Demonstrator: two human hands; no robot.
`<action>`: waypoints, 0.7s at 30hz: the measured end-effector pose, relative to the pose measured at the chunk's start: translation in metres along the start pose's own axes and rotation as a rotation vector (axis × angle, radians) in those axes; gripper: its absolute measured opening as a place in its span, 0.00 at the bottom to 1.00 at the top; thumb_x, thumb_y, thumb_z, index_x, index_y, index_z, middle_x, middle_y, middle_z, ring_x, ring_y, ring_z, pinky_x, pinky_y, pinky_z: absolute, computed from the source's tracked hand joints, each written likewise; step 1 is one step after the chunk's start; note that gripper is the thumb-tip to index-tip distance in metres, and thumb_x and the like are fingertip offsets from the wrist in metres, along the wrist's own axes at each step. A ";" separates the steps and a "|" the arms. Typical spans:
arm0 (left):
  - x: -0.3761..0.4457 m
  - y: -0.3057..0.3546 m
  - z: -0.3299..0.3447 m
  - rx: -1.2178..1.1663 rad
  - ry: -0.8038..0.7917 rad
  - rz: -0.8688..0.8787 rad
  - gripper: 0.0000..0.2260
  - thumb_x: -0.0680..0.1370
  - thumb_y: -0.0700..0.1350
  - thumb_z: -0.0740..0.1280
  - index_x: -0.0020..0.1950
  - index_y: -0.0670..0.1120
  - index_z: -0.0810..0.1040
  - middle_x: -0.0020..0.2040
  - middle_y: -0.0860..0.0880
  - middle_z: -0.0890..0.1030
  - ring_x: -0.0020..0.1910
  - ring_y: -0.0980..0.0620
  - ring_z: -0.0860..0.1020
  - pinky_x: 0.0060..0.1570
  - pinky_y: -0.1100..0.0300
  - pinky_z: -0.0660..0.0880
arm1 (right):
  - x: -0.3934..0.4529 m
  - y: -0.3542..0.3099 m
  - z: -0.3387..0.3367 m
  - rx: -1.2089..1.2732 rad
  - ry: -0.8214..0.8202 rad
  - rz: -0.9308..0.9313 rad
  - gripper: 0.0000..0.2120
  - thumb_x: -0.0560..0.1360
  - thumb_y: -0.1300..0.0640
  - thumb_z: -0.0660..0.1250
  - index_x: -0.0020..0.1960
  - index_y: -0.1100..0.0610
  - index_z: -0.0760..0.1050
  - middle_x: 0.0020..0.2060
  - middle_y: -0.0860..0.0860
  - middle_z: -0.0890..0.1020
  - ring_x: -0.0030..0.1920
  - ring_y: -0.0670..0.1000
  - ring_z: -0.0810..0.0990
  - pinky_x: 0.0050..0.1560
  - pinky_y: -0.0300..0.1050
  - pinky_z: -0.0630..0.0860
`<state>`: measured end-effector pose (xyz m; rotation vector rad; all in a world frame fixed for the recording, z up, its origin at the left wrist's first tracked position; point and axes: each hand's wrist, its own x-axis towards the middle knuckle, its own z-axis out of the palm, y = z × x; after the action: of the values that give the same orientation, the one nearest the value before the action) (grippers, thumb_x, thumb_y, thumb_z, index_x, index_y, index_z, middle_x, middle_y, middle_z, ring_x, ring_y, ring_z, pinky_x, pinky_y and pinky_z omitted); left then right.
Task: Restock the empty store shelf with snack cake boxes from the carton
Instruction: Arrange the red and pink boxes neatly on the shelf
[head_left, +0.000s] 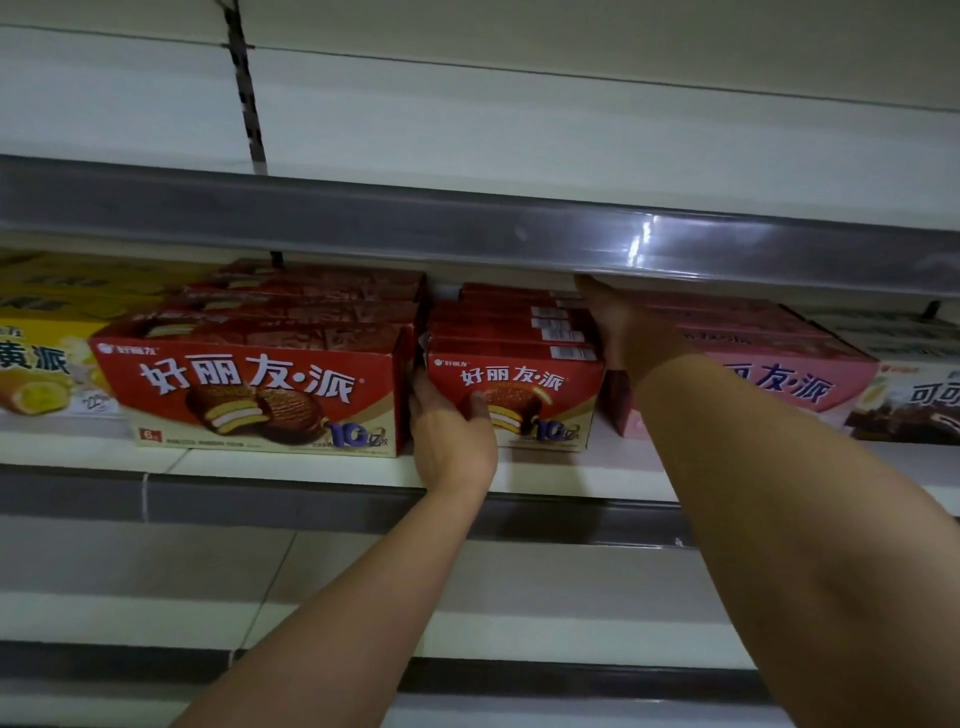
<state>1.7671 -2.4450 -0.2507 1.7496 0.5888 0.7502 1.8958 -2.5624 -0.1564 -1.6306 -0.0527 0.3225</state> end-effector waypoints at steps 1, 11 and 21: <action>0.000 0.000 -0.001 0.003 0.000 0.005 0.29 0.77 0.46 0.67 0.75 0.49 0.59 0.68 0.46 0.71 0.65 0.43 0.72 0.62 0.46 0.72 | 0.005 0.001 0.001 0.011 0.012 -0.003 0.24 0.79 0.41 0.59 0.63 0.59 0.75 0.51 0.56 0.84 0.46 0.54 0.84 0.43 0.47 0.80; 0.001 -0.001 -0.002 0.031 0.005 0.007 0.27 0.78 0.47 0.66 0.74 0.49 0.59 0.69 0.47 0.70 0.66 0.44 0.72 0.61 0.45 0.73 | 0.016 0.002 0.012 -0.142 0.020 -0.044 0.13 0.81 0.50 0.61 0.42 0.54 0.76 0.23 0.46 0.81 0.21 0.41 0.78 0.20 0.34 0.72; 0.001 -0.001 -0.002 0.010 0.014 0.026 0.27 0.78 0.46 0.66 0.74 0.48 0.59 0.69 0.46 0.70 0.66 0.45 0.71 0.62 0.48 0.72 | 0.019 0.003 0.003 -0.010 0.025 -0.010 0.10 0.78 0.51 0.65 0.43 0.57 0.73 0.24 0.51 0.82 0.23 0.48 0.81 0.21 0.39 0.75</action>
<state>1.7657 -2.4428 -0.2509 1.7652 0.5806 0.7792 1.9126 -2.5550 -0.1630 -1.6434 -0.0439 0.2943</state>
